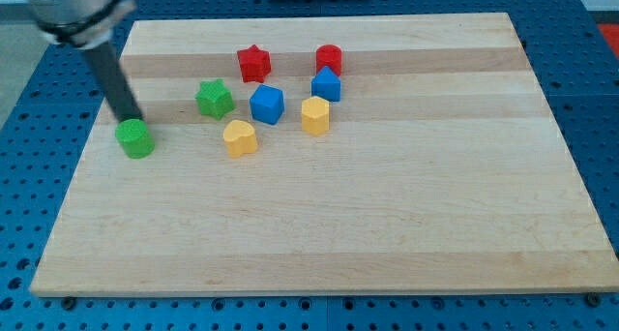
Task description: Drag the green circle into the left side of the heart
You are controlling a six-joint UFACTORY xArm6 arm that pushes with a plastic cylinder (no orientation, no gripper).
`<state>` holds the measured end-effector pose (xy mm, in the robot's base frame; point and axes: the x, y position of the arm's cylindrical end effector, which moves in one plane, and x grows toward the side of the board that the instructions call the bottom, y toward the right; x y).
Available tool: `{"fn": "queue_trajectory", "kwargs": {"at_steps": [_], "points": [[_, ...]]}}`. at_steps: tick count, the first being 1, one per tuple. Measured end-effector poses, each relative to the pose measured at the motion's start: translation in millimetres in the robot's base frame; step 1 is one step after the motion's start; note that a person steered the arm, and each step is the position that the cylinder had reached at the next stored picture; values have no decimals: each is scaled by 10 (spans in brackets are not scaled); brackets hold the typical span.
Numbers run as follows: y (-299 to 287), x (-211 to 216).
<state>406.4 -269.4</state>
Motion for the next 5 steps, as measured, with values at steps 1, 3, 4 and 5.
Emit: {"fn": "queue_trajectory", "kwargs": {"at_steps": [1,3,4,5], "points": [[80,226],[258,461],[646,493],[812,268]]}}
